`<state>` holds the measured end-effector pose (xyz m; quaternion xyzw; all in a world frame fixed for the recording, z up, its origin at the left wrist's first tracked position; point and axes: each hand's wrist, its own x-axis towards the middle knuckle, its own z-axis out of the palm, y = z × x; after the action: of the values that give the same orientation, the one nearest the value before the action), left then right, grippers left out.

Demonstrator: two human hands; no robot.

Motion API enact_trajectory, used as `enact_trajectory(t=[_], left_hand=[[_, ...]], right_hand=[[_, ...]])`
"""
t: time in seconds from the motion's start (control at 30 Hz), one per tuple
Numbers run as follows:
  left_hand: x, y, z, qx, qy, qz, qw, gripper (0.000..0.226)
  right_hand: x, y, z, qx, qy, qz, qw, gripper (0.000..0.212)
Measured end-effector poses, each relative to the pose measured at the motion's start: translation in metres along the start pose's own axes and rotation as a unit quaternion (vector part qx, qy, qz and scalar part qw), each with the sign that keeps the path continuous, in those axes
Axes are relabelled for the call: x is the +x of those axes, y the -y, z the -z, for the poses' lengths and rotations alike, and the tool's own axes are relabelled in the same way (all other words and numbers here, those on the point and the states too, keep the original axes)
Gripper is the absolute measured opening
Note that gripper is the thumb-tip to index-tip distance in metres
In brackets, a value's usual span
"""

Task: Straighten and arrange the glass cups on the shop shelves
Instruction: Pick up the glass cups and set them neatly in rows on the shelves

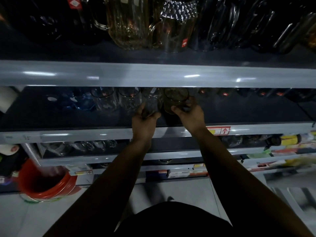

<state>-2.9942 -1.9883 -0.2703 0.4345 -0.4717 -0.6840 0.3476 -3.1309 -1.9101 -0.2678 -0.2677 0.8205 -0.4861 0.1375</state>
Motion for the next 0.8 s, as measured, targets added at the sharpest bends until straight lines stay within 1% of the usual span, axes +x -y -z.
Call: enact_trajectory(t=[0.2,0.3,0.43,0.5,0.57,0.63,0.7,0.73,0.8], left_hand=[[0.002,-0.002,0.002,0.038,-0.005,-0.027,0.999,0.065],[0.003,-0.004,0.007,0.064,0.014,-0.04,0.997,0.062],[0.006,-0.005,0.022,0.172,0.05,-0.088,0.98,0.045],[0.006,-0.002,0.026,0.221,0.067,-0.126,0.965,0.039],[0.007,0.001,0.024,0.268,0.099,-0.174,0.942,0.035],[0.003,0.0,0.016,0.335,0.155,-0.21,0.906,0.042],[-0.001,-0.001,0.005,0.382,0.212,-0.222,0.872,0.052],[-0.004,-0.001,-0.002,0.402,0.227,-0.23,0.857,0.055],[-0.014,-0.002,-0.022,0.435,0.246,-0.255,0.828,0.056]], right_hand=[[0.002,0.005,-0.004,-0.012,0.0,-0.01,1.0,0.052],[0.003,0.006,-0.003,-0.032,0.004,-0.015,0.999,0.054],[-0.001,0.005,0.001,-0.064,0.015,-0.001,0.998,0.05],[-0.007,0.001,0.009,-0.106,0.019,0.031,0.994,0.043],[-0.017,-0.004,0.022,-0.141,0.018,0.066,0.988,0.04],[-0.026,-0.011,0.039,-0.19,0.019,0.104,0.976,0.035],[-0.033,-0.019,0.056,-0.22,0.013,0.123,0.968,0.03],[-0.036,-0.023,0.065,-0.216,0.005,0.12,0.969,0.03],[-0.041,-0.033,0.087,-0.206,-0.011,0.109,0.972,0.039]])
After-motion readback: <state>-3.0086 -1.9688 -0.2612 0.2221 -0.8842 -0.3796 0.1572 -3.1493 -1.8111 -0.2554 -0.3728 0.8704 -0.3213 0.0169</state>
